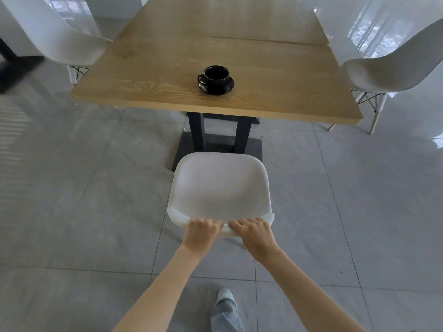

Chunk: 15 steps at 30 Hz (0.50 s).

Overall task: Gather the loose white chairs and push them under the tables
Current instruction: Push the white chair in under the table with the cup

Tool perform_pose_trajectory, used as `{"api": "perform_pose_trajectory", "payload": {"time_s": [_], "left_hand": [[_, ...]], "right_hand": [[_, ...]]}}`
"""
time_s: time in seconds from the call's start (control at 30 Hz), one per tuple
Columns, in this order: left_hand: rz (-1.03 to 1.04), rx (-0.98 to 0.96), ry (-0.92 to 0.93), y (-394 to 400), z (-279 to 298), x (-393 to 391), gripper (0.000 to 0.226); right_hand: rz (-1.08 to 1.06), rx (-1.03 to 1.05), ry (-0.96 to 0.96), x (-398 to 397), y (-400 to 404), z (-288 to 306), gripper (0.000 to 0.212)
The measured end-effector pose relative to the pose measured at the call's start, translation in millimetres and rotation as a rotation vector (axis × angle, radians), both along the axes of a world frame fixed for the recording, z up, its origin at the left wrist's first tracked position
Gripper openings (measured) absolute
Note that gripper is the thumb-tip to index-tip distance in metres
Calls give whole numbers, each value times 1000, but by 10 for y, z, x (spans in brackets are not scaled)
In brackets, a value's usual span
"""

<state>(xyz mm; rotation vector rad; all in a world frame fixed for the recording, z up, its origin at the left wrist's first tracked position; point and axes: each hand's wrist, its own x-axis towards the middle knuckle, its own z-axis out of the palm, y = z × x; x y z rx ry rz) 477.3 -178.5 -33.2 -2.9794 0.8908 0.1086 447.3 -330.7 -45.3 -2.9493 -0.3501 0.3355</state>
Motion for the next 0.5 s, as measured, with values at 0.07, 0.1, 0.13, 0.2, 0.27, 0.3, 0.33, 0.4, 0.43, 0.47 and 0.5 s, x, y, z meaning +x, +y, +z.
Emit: {"api": "perform_pose_trajectory", "payload": {"time_s": [0.07,0.1,0.13,0.2,0.27,0.3,0.33,0.4,0.43,0.47,0.5], "left_hand": [[13,-3,11,-37,3,118,38],[18,-4,18,-46,2,171,38],[20,-6,23,-50,1,219,37],[21,-9,31,-52,3,300,36],[26,-10,35,-67,2,381,36],[28,-12,36,-74,3,417,36],[30,-14,38,-86,0,458,36],[34,-10,44,-101,-2,527,36],[34,-6,48,-105,0,556,37],[35,-3,51,-111,2,583,38],[36,-1,54,-117,2,612,38]], "right_hand": [[5,-5,7,115,-27,-8,24],[9,-4,15,167,-37,-17,25],[13,-5,21,218,-43,-19,27],[17,-3,20,302,-52,-21,30],[22,4,12,386,-70,-34,31],[22,5,10,421,-77,-37,31],[22,7,11,461,-89,-47,32],[23,3,9,534,-99,-62,33],[21,2,12,564,-103,-64,33],[18,2,17,593,-110,-64,33],[14,4,17,626,-119,-68,33]]}}
